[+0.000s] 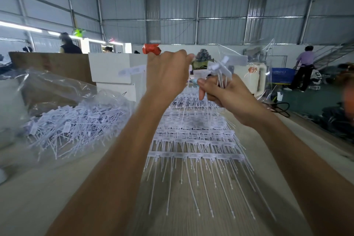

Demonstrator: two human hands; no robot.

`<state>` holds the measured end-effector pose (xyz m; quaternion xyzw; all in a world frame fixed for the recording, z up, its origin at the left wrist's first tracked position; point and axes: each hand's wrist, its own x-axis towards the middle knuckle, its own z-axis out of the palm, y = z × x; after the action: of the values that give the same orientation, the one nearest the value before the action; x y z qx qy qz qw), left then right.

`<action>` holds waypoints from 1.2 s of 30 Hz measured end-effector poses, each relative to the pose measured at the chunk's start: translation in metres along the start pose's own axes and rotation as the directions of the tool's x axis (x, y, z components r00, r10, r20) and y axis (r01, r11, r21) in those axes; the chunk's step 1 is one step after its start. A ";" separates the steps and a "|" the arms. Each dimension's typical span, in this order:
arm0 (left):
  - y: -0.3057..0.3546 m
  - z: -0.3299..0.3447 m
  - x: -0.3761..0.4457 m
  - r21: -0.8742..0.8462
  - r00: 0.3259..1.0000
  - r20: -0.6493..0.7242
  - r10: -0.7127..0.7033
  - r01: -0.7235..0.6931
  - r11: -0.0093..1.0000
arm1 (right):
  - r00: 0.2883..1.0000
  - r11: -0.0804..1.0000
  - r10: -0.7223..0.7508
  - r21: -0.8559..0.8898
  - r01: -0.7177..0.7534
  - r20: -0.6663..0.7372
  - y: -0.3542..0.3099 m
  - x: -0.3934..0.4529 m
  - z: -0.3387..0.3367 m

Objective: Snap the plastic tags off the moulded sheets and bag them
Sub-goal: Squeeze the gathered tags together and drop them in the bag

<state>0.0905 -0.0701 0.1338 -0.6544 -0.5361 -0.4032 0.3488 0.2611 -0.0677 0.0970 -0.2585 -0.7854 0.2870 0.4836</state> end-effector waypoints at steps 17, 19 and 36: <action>0.001 0.001 0.004 -0.327 0.980 0.105 -0.171 0.197 0.924 | 0.979 0.963 0.079 0.269 -0.025 -0.189 0.004 0.009 -0.004; 0.002 0.001 0.003 -0.328 0.979 0.111 -0.168 0.196 0.924 | 0.972 0.944 0.106 0.329 -0.033 -0.208 0.004 0.008 -0.003; 0.013 0.002 -0.002 -0.325 0.988 0.137 -0.066 0.108 0.940 | 0.906 0.894 0.333 0.395 -0.214 -0.262 0.016 0.012 -0.003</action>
<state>0.1039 -0.0716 0.1312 -0.7032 -0.5096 -0.4613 0.1818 0.2615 -0.0473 0.0941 -0.3193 -0.5852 0.4444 0.5984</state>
